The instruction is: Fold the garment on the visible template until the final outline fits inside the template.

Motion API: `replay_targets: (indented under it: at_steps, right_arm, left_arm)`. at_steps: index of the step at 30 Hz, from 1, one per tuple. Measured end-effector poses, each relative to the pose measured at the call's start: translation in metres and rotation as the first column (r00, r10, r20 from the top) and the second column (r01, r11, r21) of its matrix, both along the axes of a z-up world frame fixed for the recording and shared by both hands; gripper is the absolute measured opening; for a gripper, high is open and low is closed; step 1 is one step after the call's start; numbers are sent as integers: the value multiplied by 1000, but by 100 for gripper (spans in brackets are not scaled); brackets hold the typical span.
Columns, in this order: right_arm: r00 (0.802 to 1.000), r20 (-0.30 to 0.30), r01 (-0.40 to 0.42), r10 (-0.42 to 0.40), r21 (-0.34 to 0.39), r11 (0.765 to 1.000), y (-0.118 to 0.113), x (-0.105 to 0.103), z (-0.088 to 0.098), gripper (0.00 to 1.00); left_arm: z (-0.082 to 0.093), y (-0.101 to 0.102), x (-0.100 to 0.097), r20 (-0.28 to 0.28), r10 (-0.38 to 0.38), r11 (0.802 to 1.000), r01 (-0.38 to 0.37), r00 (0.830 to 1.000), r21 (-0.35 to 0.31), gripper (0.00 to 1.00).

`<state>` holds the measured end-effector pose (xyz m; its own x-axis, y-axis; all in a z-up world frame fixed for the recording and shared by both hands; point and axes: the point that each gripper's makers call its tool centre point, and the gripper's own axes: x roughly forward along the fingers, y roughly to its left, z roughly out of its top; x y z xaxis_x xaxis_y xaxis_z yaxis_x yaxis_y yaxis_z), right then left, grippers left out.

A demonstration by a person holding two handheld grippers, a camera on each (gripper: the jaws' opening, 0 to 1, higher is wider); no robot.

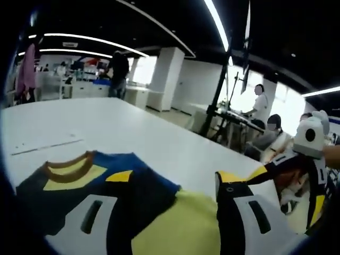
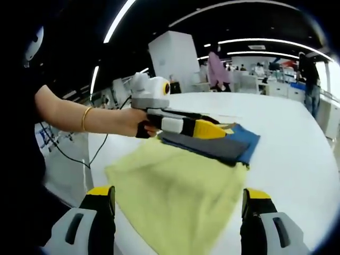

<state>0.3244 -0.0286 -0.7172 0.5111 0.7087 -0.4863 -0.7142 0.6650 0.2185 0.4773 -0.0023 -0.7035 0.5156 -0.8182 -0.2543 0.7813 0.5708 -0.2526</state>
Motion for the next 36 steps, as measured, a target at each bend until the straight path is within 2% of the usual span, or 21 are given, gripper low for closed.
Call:
replay_targets:
  at_steps: [7,13,17,23,26,31,36]
  right_arm:
    - [999,12,-38,38,-30,999,5,-2,3,99]
    - [997,19,-75,76,-55,996,10,-4,4,99]
    - [996,-13,-88,87,-81,993,10,-6,2,99]
    - [991,-18,-132,131,-113,985,12,-10,1,99]
    - [988,-25,-151,149,-123,981,14,-13,1,99]
    - [982,-42,-188,184,-152,970,16,-18,-4,99]
    - [974,-50,-224,219,-183,957,17,-24,-8,99]
  left_arm:
    - [8,26,-12,29,4,1000,-4,1000,15,83]
    - [9,51,-32,40,-15,999,13,999,47,92]
    - [9,64,-42,45,-23,998,20,999,66,95]
    - [7,82,-63,43,-55,994,51,998,97,99]
    - [0,95,-74,28,-63,992,59,998,116,99]
    - [-11,119,-92,12,-48,986,45,999,158,99]
    - [-15,136,-106,-5,-30,986,31,1000,164,99]
